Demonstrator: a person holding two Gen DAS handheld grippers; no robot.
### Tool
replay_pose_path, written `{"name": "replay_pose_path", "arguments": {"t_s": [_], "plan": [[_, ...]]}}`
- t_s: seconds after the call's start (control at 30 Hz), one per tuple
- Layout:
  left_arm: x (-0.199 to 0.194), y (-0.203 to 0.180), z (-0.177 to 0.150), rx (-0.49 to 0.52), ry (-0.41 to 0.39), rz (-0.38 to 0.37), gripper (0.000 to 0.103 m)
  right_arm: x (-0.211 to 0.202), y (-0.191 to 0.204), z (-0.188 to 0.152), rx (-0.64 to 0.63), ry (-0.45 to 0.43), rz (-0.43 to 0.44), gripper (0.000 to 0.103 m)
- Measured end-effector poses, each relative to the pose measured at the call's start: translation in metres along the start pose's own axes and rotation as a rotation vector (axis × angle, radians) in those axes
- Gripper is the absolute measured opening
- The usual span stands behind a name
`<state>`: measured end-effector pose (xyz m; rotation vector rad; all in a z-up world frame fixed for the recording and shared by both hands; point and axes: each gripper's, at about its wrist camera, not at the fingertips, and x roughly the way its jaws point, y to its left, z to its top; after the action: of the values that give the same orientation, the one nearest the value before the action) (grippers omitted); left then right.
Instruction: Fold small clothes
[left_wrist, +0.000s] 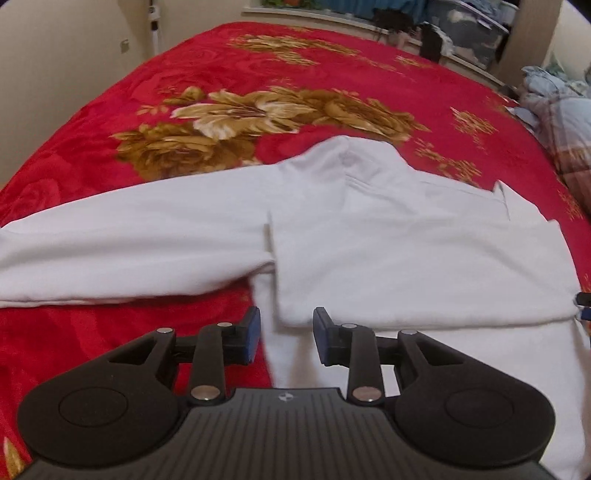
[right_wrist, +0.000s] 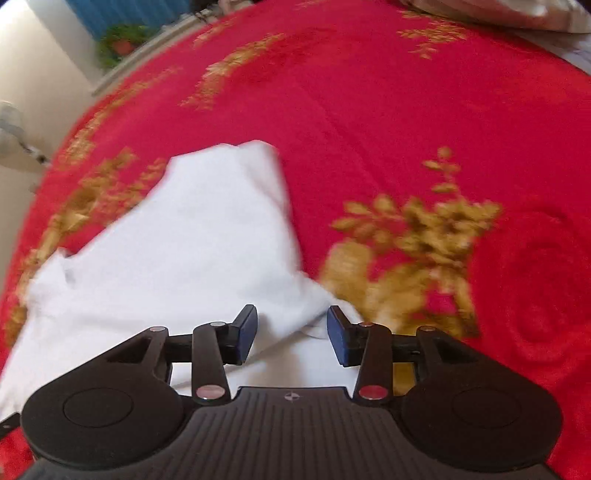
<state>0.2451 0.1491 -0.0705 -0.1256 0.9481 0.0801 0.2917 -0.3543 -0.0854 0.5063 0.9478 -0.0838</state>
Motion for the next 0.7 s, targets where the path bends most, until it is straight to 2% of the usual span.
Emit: {"name": "replay_pose_path", "arguments": {"t_s": [0.23,0.33,0.43,0.5,0.6,0.7], "plan": [[-0.030,0.027,0.019,-0.067,-0.134,0.056,0.037,-0.028,0.014,0.001,-0.082,-0.139,0.050,0.044],[-0.036,0.039,0.025,-0.096,-0.162,0.072,0.039,-0.032,0.026,0.002,-0.107,-0.180,0.055,0.044],[-0.043,0.049,0.028,-0.111,-0.182,0.081,0.043,-0.048,0.040,0.002,-0.187,-0.237,0.040,0.044],[-0.047,0.055,0.031,-0.123,-0.198,0.083,0.046,-0.071,0.053,0.002,-0.232,-0.288,0.020,0.044],[-0.053,0.061,0.033,-0.138,-0.212,0.090,0.048,-0.109,0.070,0.006,-0.253,-0.319,0.062,0.045],[-0.055,0.063,0.030,-0.148,-0.212,0.091,0.049,-0.139,0.082,0.004,-0.264,-0.388,0.086,0.052]]}}
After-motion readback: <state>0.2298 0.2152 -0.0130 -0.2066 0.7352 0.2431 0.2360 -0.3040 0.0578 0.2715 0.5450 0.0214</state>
